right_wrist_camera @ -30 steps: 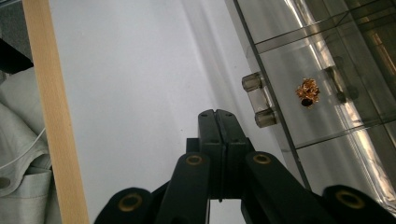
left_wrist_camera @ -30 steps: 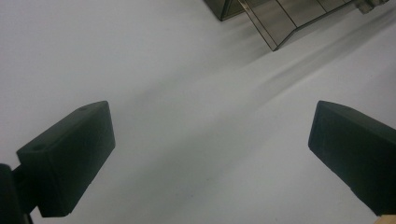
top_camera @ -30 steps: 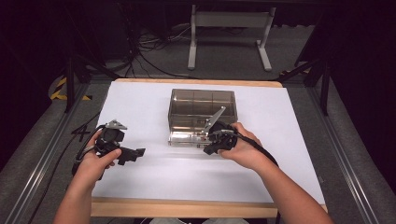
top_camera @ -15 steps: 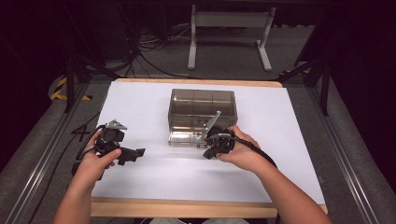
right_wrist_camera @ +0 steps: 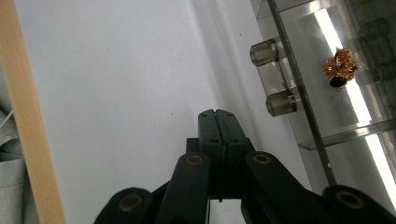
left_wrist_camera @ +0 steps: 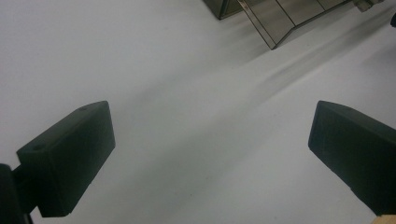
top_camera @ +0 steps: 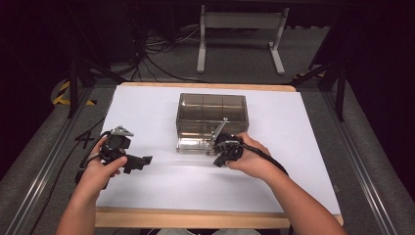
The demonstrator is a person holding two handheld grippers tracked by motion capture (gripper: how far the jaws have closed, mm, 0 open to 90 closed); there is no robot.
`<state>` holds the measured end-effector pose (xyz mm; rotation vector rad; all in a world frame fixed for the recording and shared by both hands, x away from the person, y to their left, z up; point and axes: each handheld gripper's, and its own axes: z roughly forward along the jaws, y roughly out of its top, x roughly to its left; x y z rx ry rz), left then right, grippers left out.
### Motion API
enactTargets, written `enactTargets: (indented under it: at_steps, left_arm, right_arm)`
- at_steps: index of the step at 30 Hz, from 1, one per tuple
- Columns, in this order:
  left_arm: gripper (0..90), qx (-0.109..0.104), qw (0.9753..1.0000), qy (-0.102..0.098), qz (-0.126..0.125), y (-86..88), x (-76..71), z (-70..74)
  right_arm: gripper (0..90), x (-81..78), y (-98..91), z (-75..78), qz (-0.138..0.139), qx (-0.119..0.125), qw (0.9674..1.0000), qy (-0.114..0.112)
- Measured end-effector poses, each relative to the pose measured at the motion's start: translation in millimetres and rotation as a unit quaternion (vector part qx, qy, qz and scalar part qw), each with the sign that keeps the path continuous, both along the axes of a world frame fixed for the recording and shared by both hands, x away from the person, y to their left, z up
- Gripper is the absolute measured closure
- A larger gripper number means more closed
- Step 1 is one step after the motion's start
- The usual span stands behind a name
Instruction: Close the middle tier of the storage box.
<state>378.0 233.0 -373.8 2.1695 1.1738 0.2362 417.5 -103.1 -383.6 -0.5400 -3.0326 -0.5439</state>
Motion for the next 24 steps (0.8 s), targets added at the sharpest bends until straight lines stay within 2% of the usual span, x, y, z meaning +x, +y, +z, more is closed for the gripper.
enactTargets:
  at_steps: [13,18,24]
  left_arm:
    - [1.2,0.0,1.0,0.0,0.0,0.2,0.0,0.0]
    - [1.2,-0.001,1.0,0.0,0.0,0.2,-0.2,0.2]
    - [1.2,-0.001,1.0,0.0,0.0,0.3,-0.2,0.3]
  right_arm:
    - [90.0,7.0,0.7,-5.1,-0.015,-0.024,0.9995,-0.015]
    - [90.0,8.7,0.3,-3.0,-0.025,-0.033,0.9984,-0.037]
    - [90.0,9.7,-0.2,0.4,-0.036,-0.036,0.9976,-0.047]
